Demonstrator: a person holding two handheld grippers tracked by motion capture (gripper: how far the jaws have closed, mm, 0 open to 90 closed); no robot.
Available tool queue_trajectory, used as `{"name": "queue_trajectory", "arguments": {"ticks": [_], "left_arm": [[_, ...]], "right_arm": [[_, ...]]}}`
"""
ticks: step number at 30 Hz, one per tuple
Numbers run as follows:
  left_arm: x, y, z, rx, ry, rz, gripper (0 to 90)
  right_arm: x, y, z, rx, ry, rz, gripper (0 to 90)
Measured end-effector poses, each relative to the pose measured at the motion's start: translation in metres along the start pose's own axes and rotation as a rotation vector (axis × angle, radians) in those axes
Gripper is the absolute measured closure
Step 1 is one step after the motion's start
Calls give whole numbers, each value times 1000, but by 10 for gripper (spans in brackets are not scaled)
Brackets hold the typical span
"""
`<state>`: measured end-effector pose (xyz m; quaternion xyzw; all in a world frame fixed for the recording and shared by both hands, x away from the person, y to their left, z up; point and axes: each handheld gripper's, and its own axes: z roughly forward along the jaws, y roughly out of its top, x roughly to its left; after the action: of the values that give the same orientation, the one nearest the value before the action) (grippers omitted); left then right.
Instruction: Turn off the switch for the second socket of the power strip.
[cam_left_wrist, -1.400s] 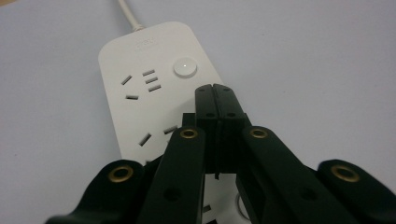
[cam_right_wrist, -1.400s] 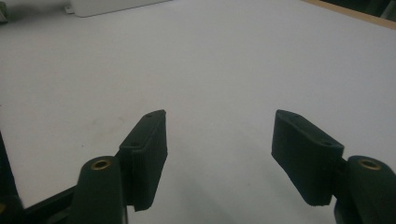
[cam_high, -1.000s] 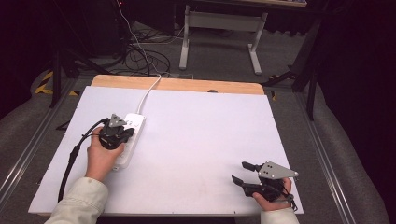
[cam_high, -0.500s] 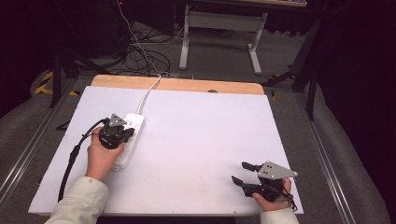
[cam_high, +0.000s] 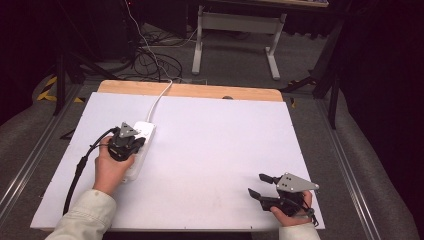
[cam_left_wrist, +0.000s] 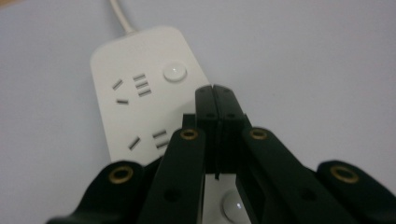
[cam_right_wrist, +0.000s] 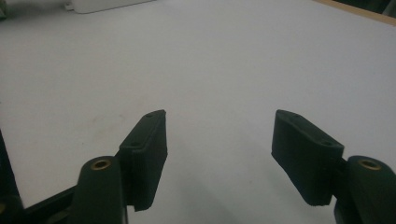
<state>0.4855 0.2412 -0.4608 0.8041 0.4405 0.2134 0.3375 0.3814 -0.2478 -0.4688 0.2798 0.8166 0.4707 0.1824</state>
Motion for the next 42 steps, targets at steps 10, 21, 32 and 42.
{"name": "queue_trajectory", "arguments": {"ticks": [10, 21, 32, 42], "left_arm": [[3, 3, -19, -46, -16, -23, 900], [-2, 9, -50, -114, -63, -35, 900], [-10, 15, -58, -120, -54, 21, 899], [-12, 17, -75, -159, -104, 15, 648]], "right_arm": [[-1, 0, 2, 7, -1, 3, 367], [-1, -1, 1, 5, -2, 7, 367], [-1, -1, 1, 3, -2, 6, 367], [-1, -1, 0, -1, -2, 2, 367]]}}
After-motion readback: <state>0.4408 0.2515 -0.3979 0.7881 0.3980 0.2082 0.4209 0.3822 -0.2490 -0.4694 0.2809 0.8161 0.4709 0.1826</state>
